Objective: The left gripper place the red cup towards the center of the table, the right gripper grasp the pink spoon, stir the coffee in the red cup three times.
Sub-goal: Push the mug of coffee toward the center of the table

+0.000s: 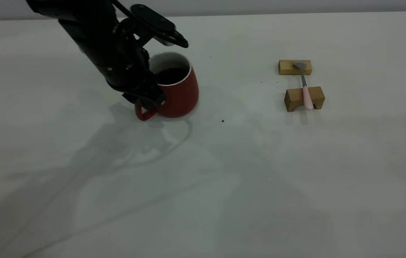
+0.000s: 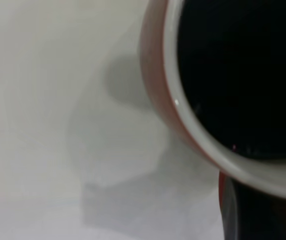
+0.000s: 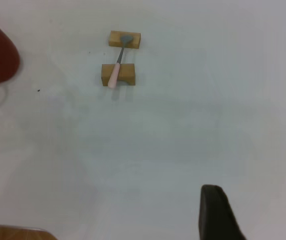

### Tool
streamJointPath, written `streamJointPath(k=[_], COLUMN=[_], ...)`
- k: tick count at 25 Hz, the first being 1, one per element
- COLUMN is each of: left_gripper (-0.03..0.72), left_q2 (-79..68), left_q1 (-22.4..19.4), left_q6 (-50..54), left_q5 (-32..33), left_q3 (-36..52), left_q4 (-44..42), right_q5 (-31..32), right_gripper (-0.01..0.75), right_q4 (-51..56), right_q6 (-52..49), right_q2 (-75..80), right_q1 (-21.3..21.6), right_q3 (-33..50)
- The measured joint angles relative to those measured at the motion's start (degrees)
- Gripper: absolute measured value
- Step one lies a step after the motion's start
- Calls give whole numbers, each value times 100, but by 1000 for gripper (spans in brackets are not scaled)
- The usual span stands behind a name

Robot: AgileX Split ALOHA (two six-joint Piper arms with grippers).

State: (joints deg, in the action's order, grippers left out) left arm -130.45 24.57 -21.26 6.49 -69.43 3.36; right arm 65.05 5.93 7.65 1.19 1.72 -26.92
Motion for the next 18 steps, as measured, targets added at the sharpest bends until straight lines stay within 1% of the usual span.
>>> streamJointPath(k=[9,11,13,16,18], left_gripper=[197,224,296,454,546], left_q2=[-6,-6,-24,-46,-15], left_q1=[17,17,29,56,56], left_q6=[151,186,191,191,191], left_q5=[19,19,20,38,90], left_q3=[-11,-11,-11,-11,-11], left_q4=[5,5,5,5,-26], right_q5=[0,0,0,0,0], right_gripper=[418,418,418,418,418], right_q4=[0,0,0,0,0], right_q6=[0,0,0,0,0], right_q2=[0,0,0,0,0], right_q1=[0,0,0,0,0], right_q3=[0,0,0,0,0])
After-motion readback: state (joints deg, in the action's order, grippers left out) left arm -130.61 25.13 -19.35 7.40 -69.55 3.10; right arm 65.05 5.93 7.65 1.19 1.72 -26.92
